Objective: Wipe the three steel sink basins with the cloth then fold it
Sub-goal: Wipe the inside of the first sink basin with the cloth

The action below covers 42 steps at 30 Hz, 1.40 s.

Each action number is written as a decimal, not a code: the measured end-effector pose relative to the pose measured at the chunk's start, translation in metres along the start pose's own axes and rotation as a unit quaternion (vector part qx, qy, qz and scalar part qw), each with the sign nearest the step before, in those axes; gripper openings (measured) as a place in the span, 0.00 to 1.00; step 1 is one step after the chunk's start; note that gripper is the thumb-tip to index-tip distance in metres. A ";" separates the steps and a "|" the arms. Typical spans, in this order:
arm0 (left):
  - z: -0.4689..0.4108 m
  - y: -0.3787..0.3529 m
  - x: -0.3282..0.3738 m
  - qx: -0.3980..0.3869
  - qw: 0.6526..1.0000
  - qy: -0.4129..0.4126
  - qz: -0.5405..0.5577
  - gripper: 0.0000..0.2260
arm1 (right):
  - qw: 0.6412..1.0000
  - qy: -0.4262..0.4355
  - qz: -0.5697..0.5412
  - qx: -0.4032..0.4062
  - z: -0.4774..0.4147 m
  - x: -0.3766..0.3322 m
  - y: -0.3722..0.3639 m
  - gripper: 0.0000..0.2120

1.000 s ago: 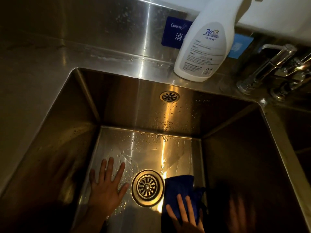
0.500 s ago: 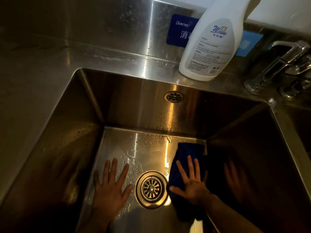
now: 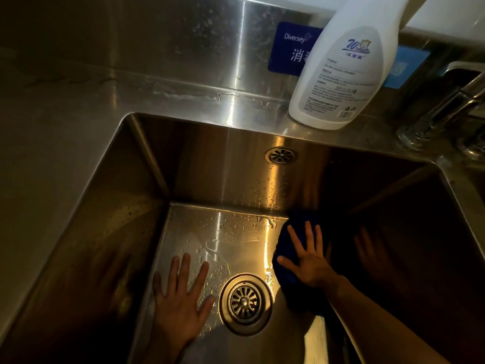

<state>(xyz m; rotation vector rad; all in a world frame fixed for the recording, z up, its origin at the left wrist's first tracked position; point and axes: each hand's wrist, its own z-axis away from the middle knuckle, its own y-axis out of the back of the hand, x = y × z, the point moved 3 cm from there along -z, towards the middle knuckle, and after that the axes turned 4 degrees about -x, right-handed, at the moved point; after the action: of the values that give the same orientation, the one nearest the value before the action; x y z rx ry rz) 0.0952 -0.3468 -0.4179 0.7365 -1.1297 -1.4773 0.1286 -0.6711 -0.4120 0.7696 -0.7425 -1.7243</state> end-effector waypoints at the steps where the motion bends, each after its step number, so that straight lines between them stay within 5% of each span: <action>1: 0.000 0.000 0.000 0.001 1.000 -0.001 -0.002 0.32 | 1.000 -0.013 -0.004 -0.001 -0.001 -0.006 -0.001 0.40; 15: -0.002 -0.007 -0.003 0.022 0.998 0.016 0.065 0.31 | 0.999 0.020 -0.029 0.040 -0.015 -0.135 -0.016 0.35; 26: -0.001 0.028 0.007 0.156 0.950 0.065 0.264 0.30 | 0.981 0.132 -0.134 -0.045 -0.014 -0.252 -0.027 0.28; 29: -0.001 0.031 -0.005 0.167 0.940 0.119 0.271 0.30 | 0.953 0.179 -0.225 -0.092 -0.008 -0.285 -0.025 0.28; 32: -0.001 0.036 -0.009 0.156 0.944 0.133 0.260 0.30 | 0.882 0.185 -0.404 -0.154 -0.003 -0.294 -0.011 0.26; 34: -0.004 0.041 -0.005 0.153 0.956 0.112 0.222 0.29 | 0.871 0.192 -0.434 -0.123 0.002 -0.281 -0.003 0.24; 36: -0.010 0.045 0.000 0.152 0.968 0.092 0.175 0.29 | 0.886 0.186 -0.426 -0.001 0.015 -0.253 0.004 0.22; 39: -0.025 0.053 0.001 0.140 0.979 0.090 0.115 0.30 | 0.909 0.171 -0.303 0.230 0.040 -0.191 0.007 0.22; 42: -0.044 0.060 0.005 0.121 0.988 0.060 0.074 0.32 | 0.935 0.070 -0.190 0.293 0.058 -0.110 -0.007 0.25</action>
<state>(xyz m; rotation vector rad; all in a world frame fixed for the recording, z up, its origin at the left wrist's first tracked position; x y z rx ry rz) 0.1559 -0.3607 -0.3776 0.8785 -1.2561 -1.1682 0.1041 -0.5570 -0.3679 1.5120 -1.0801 -1.7705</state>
